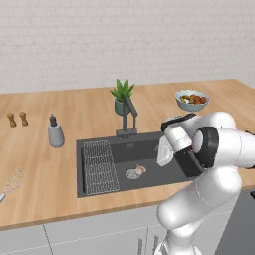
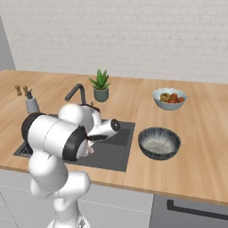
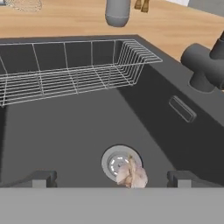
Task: Pick the garlic from the sink and place it in the bowl. Then pick the bowl and place it in the microwave. Then close the microwave door and press the start button.
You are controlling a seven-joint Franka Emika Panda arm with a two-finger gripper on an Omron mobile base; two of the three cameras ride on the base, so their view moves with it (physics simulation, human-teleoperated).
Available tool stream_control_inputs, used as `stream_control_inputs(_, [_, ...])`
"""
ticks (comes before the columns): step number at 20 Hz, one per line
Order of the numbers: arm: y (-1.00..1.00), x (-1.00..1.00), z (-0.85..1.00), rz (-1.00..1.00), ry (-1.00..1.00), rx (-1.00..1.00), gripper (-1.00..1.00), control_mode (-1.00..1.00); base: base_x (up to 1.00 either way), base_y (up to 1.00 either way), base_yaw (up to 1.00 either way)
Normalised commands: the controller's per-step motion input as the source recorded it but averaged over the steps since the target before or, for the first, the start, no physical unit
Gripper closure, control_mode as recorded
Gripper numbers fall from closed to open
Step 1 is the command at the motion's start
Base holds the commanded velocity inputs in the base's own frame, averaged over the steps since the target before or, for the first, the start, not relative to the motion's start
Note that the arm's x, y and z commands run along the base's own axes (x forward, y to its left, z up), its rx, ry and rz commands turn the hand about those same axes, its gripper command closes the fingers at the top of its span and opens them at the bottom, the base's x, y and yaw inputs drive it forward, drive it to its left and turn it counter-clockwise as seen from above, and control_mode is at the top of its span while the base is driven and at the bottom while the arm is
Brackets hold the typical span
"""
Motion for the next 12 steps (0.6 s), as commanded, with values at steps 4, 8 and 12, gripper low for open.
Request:
stream_control_inputs(4, [0.09, 0.28, -0.25, 0.04, -0.05, -0.01, -1.0, -1.0, 0.0, 0.0, 0.0])
stream_control_inputs(8, [0.03, 0.03, -0.3, 0.06, -0.07, 0.0, -1.0, -1.0, 0.0, 0.0, 0.0])
stream_control_inputs(12, [0.11, 0.07, -0.12, 0.02, 0.03, 0.0, -1.0, -1.0, 0.0, 0.0, 0.0])
